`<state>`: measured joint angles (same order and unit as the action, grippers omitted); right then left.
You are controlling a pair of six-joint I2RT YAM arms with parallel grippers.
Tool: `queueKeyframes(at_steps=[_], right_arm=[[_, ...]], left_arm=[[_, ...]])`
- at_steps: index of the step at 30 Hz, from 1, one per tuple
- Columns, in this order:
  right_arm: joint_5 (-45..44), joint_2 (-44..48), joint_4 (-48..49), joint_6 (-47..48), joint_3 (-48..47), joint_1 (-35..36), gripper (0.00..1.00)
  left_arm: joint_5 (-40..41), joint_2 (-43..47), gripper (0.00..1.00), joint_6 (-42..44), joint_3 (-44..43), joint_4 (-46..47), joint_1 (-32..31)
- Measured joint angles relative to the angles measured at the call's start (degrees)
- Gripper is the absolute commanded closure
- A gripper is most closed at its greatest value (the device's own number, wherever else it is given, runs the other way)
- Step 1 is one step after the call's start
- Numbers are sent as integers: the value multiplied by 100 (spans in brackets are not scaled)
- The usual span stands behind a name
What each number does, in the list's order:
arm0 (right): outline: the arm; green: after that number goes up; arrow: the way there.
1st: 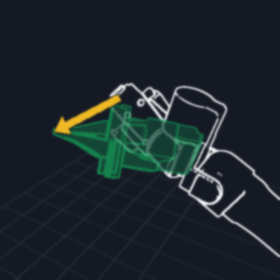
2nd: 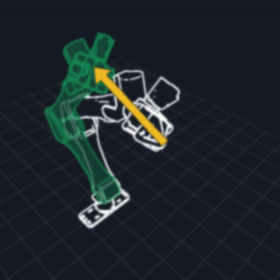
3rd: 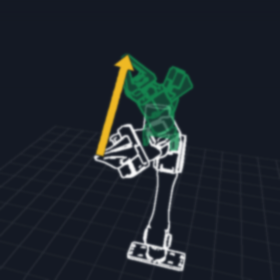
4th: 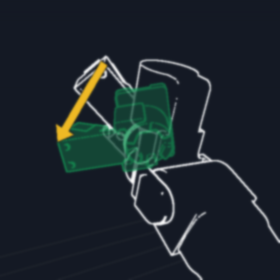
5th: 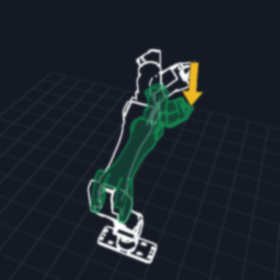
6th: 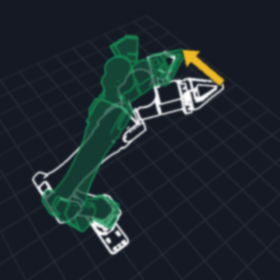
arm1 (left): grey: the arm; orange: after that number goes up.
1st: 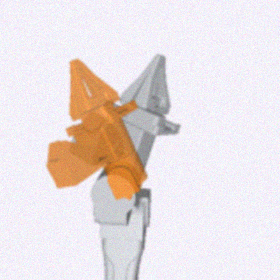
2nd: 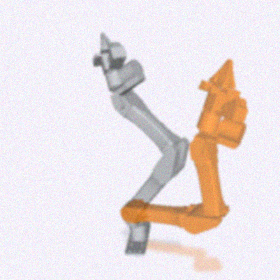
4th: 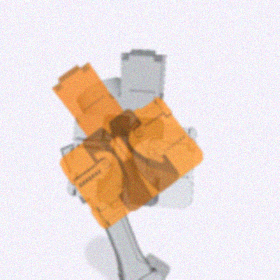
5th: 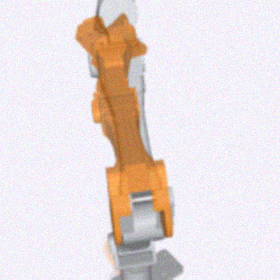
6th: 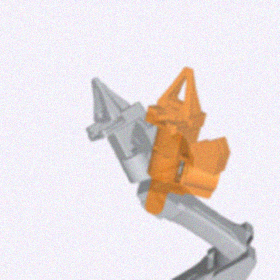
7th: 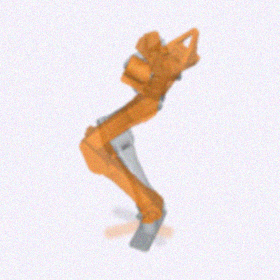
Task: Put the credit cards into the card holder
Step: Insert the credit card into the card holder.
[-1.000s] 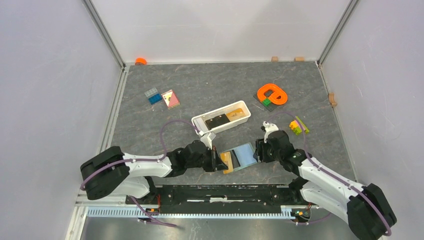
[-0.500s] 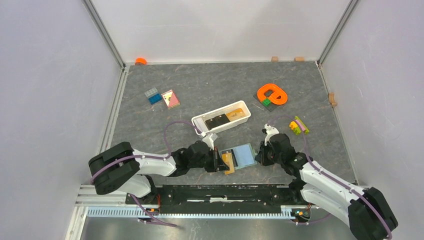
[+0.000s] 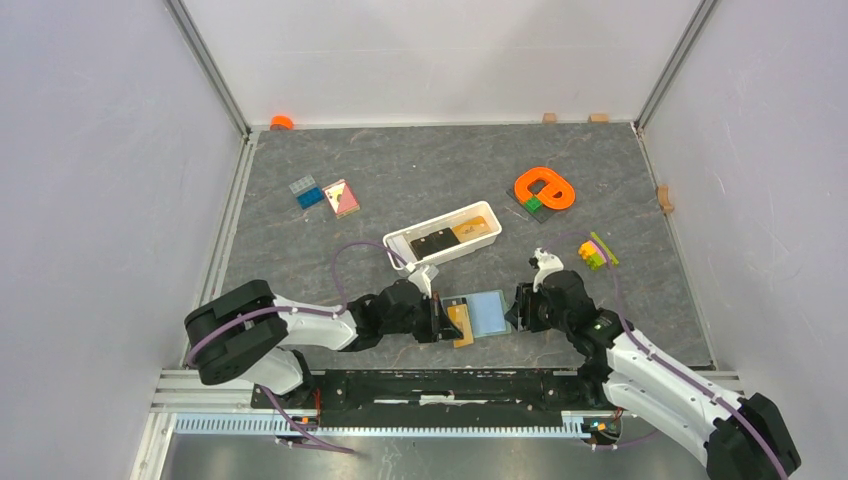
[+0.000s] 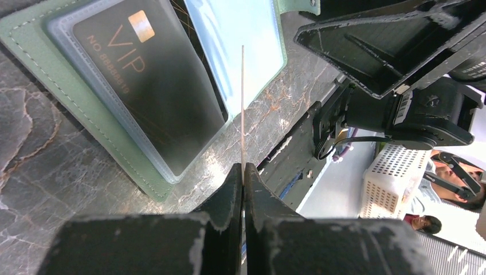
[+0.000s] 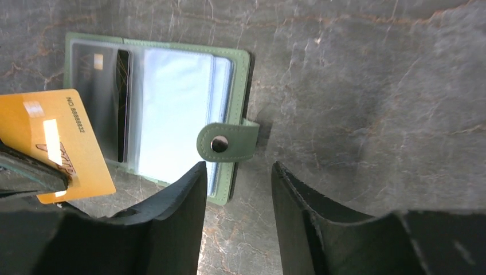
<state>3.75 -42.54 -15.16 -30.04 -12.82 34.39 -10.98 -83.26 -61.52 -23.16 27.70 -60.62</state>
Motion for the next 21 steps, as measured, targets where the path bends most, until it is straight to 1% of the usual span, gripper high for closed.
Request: queueKeyframes(at_steps=[3, 5, 7, 9, 11, 13, 17, 19, 21], right_arm=[[-127, -52, 39, 118, -114, 0, 35], [-125, -118, 149, 190, -133, 0, 33], [-116, -201, 254, 247, -133, 0, 35], [-116, -286, 374, 289, -133, 0, 40], [-133, -369, 470, 332, -133, 0, 48], [-201, -452, 518, 354, -133, 0, 57], [-437, -514, 525, 428, -131, 0, 82], [-577, -564, 522, 446, -131, 0, 91], [-710, -638, 518, 452, -131, 0, 97]], left_arm=[[-15, -37, 98, -9, -2, 33, 31], [-33, -85, 98, -9, -7, 44, 74], [-129, -190, 98, -9, -33, 70, 140], [-188, -284, 98, -9, -61, 109, 175], [-275, -358, 98, -9, -79, 146, 210], [-332, -398, 98, -9, -79, 170, 245], [-461, -476, 98, -9, -85, 254, 337], [-551, -553, 98, -11, -120, 302, 380], [-621, -638, 98, -17, -149, 387, 417]])
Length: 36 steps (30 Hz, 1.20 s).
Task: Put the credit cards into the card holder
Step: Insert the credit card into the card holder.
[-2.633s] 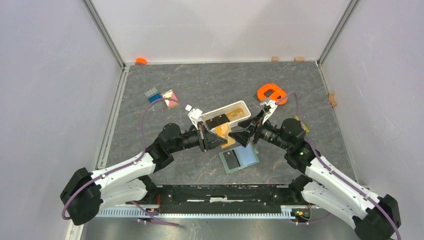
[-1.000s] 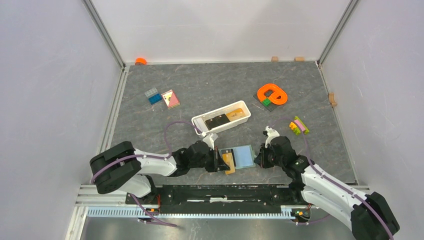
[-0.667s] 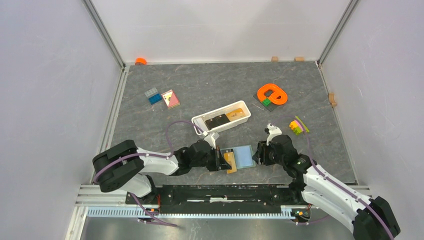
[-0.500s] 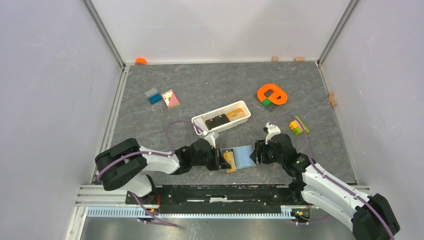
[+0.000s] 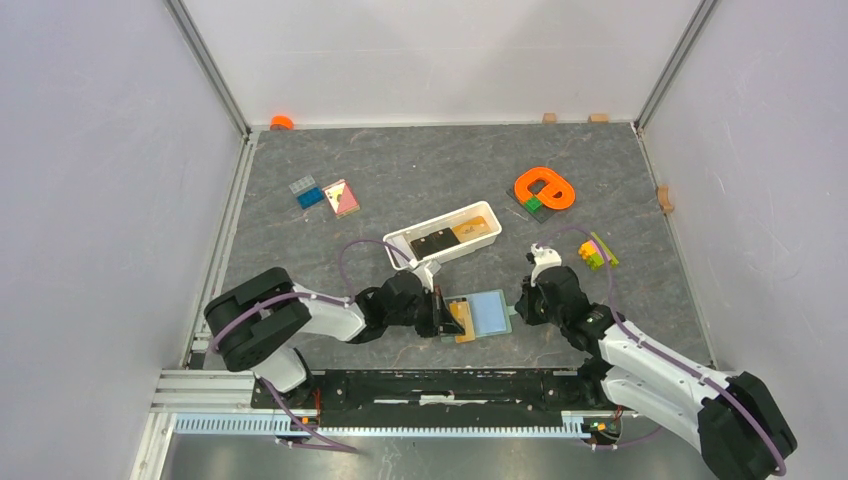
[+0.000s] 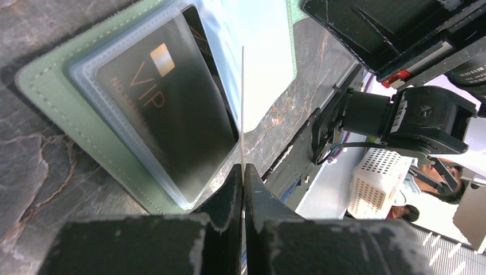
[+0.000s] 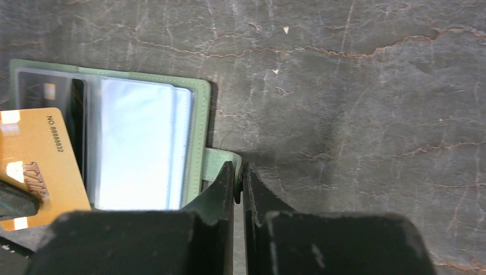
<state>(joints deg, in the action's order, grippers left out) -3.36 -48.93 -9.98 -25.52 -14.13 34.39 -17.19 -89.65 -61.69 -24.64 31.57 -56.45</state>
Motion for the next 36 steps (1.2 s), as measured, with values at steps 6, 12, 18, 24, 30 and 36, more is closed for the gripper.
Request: queueKeyframes(at_steps=[6, 12, 18, 24, 30, 36], right_arm=[[-254, -90, -42, -11, 0, 0, 100], [-328, -122, -39, -13, 0, 0, 100], [-334, -146, -35, -15, 0, 0, 100], [-337, -155, -31, -15, 0, 0, 100], [-339, -162, -28, -15, 0, 0, 100], [-343, -179, -2, -15, 0, 0, 100]], left_arm=[[-234, -216, 98, -85, -70, 236, 105], [-291, -348, 98, -234, -85, 402, 164], [-343, -514, 98, -422, -92, 645, 179], [-350, -678, 98, -590, -92, 876, 201], [-350, -833, 98, -699, -92, 1019, 212], [-348, -922, 98, -706, -92, 1139, 212]])
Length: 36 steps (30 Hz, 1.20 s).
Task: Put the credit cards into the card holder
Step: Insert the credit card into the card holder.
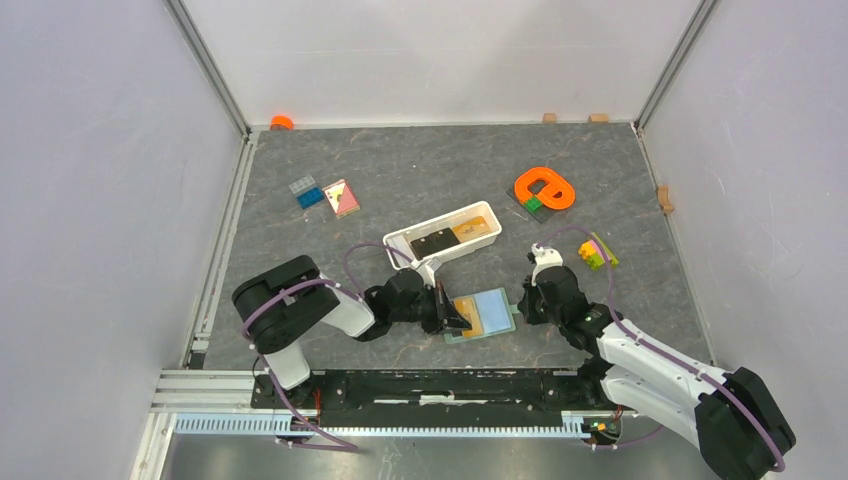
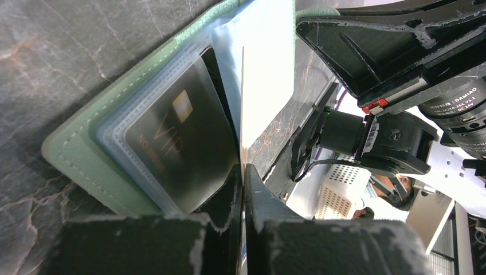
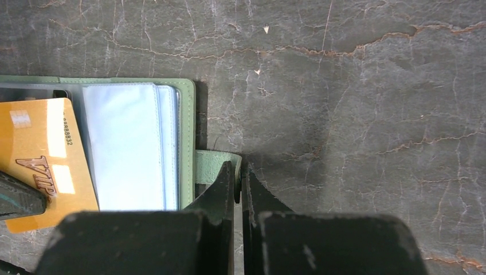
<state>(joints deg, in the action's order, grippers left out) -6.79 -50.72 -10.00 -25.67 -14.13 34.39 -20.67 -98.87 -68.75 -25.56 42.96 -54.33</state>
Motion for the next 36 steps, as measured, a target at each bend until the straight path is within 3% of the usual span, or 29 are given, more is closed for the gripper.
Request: queueKeyframes(at_steps=[17, 36], right_arm=[[-48, -31, 17, -2, -2, 11, 100], [-116, -92, 4, -22, -44, 13, 100]], left_arm=[[181, -258, 98, -168, 79, 697, 26], [516, -92, 98, -437, 192, 608, -66]])
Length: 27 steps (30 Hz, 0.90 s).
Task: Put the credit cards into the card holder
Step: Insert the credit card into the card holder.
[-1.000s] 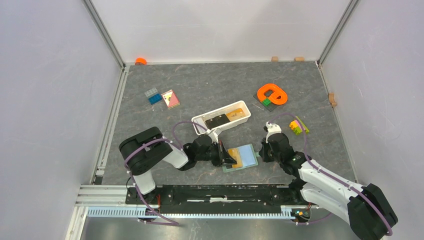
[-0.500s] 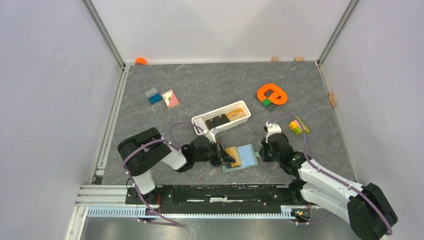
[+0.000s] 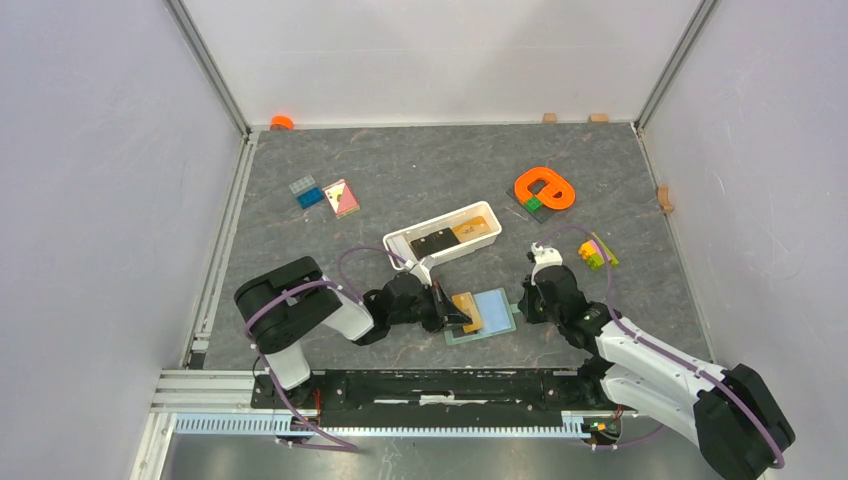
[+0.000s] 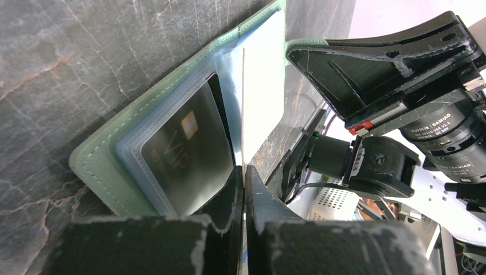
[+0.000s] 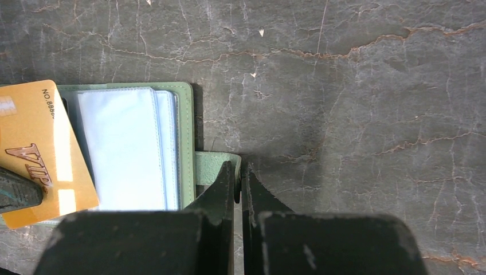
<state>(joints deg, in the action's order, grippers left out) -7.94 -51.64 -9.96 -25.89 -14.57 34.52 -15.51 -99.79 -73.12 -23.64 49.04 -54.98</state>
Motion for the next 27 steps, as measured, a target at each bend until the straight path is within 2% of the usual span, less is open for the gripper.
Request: queueKeyframes(at_steps=[12, 27], right_arm=[[-52, -35, -20, -2, -24, 0, 100], [-57, -28, -35, -2, -26, 0, 100]], left_arm=[[391, 138, 98, -85, -195, -750, -258], [345, 103, 98, -243, -466, -1231, -339]])
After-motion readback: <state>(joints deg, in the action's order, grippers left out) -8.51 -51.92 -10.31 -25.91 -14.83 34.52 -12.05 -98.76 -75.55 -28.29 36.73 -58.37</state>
